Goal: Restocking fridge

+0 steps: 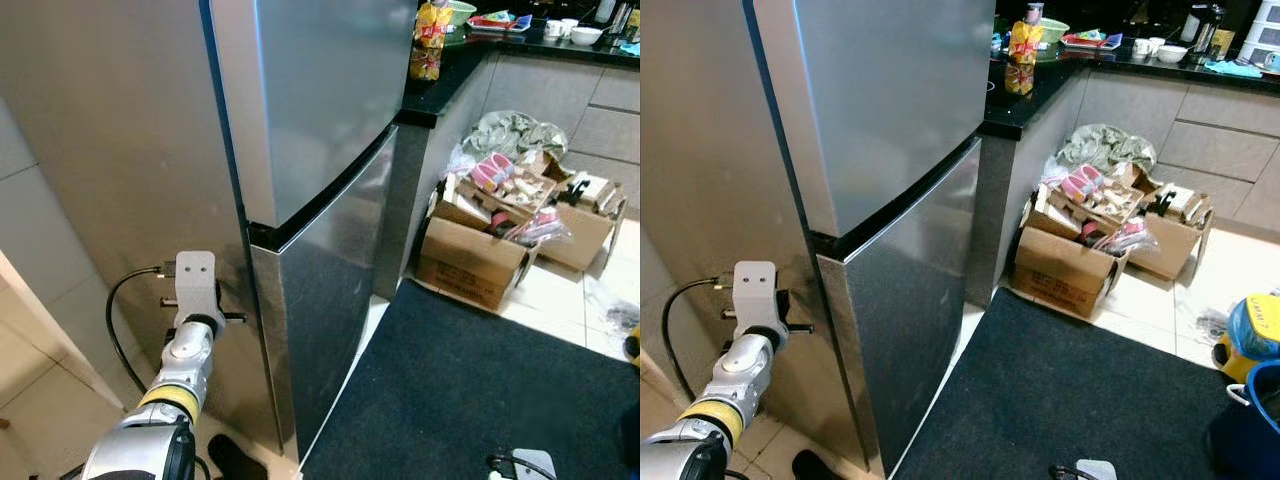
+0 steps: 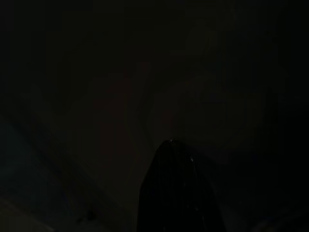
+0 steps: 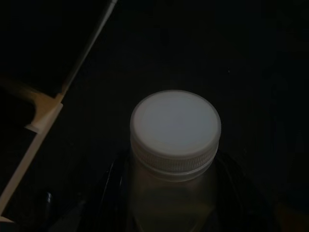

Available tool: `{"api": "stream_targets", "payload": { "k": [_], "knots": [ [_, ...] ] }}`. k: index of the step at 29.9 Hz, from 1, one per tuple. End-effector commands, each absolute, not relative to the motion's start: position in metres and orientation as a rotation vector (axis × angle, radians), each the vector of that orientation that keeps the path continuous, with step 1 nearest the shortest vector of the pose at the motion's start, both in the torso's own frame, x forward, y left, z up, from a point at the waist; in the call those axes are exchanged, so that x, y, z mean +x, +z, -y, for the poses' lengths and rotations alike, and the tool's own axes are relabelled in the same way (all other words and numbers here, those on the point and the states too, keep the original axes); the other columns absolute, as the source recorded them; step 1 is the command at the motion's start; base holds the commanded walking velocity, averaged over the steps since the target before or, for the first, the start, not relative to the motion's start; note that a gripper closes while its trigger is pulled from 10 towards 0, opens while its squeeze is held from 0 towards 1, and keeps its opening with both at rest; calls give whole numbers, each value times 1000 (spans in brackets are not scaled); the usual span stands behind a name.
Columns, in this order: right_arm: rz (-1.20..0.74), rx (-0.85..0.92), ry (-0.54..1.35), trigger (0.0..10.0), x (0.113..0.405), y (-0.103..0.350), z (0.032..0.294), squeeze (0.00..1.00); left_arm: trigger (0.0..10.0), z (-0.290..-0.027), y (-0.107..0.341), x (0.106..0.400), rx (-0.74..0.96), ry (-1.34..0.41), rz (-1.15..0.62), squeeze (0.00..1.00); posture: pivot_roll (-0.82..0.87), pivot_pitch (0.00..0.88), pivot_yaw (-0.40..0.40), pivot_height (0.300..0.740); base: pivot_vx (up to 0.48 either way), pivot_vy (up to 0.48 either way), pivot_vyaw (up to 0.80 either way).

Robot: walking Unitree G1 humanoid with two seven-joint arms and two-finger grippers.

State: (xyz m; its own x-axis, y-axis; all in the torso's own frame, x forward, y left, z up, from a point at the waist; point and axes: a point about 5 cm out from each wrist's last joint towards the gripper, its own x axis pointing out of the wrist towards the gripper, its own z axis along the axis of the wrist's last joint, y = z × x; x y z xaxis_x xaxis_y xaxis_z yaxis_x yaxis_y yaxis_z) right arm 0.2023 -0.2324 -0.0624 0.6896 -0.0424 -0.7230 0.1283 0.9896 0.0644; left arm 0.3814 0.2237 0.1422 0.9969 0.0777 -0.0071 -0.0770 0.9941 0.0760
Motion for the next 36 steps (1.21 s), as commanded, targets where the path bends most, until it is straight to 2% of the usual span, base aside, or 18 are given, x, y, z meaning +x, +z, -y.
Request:
{"api": "stream_targets", "payload": {
  "k": [1,11,17,24,29,36],
  "knots": [
    [-797,108,-111,10000,198,-63,238,0,10000,-221,142,382,56,55,-19,0,-160,202,-9,740,0,0,0],
    [-776,108,-129,10000,196,-62,240,0,10000,-196,139,384,-25,-118,-3,0,-161,222,5,740,0,0,0],
    [-754,115,-132,10000,193,-65,230,0,10000,-179,138,383,-60,-239,6,0,-165,222,16,740,0,0,0],
    [-778,116,-130,10000,167,-80,211,0,10000,-154,135,381,-14,-409,9,0,-163,221,24,740,0,0,0],
    [-781,118,-132,10000,162,-83,207,0,10000,-148,139,382,-14,-438,26,0,-162,224,28,740,0,0,0],
    [-760,114,-140,10000,170,-79,211,0,10000,-144,146,385,-16,-471,43,0,-161,223,40,740,0,0,0]
  ]
}}
